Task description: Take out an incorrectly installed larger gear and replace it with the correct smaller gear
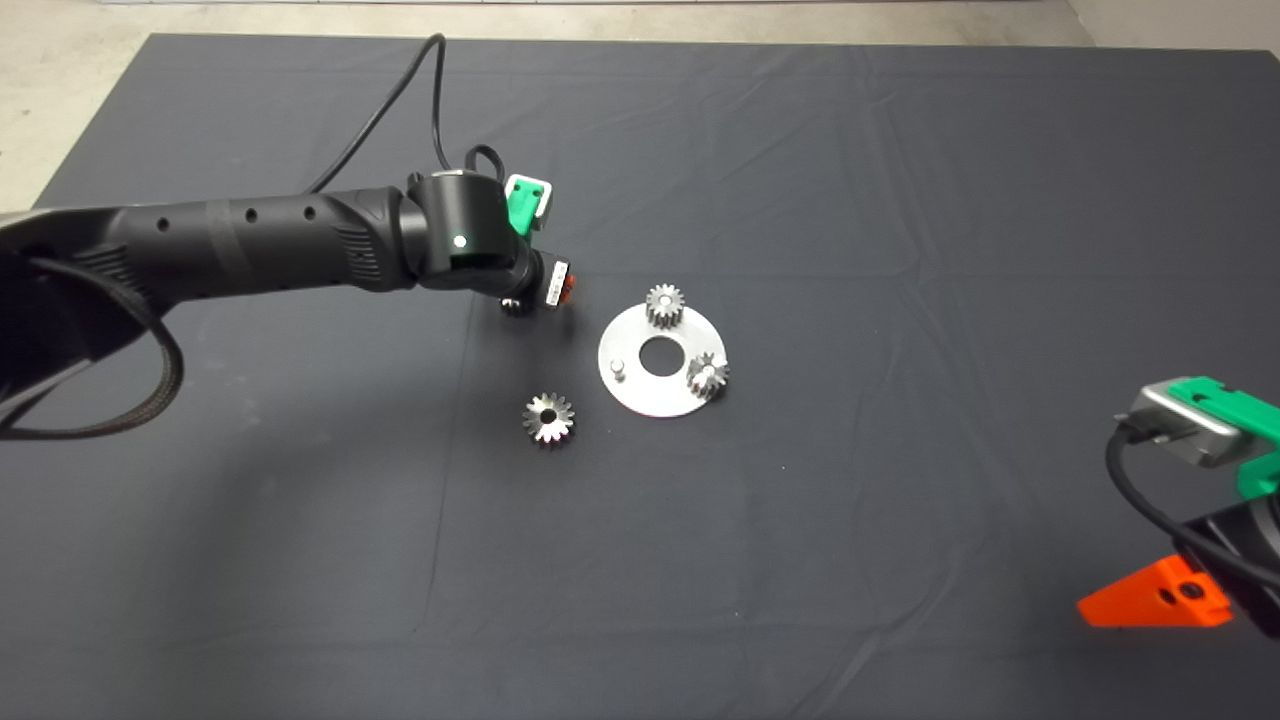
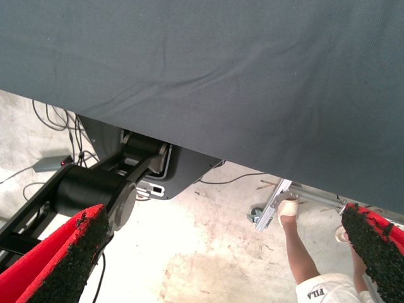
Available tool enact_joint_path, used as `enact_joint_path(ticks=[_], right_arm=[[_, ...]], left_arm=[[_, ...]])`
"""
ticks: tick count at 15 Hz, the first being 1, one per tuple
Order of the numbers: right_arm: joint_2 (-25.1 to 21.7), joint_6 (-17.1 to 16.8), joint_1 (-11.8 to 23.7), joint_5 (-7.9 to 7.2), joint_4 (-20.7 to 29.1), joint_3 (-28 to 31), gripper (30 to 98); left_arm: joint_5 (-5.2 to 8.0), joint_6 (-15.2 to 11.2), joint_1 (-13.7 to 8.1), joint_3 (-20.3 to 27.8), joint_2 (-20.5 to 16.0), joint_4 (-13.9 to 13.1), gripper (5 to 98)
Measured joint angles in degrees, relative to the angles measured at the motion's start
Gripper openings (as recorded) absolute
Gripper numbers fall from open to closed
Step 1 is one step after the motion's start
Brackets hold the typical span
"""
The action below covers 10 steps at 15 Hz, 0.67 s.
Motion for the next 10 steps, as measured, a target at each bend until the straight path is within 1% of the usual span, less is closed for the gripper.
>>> enact_joint_path(ticks=[3,10], right_arm=[[-0.61,0.00,-0.30,-0.03,0.00,0.00,97.7],[-0.91,0.00,-0.28,0.00,0.00,-0.03,97.7]], left_arm=[[-0.46,0.29,0.00,-1.18,0.11,0.01,88.3],[-0.40,0.57,0.05,-1.83,-1.22,0.00,88.3]])
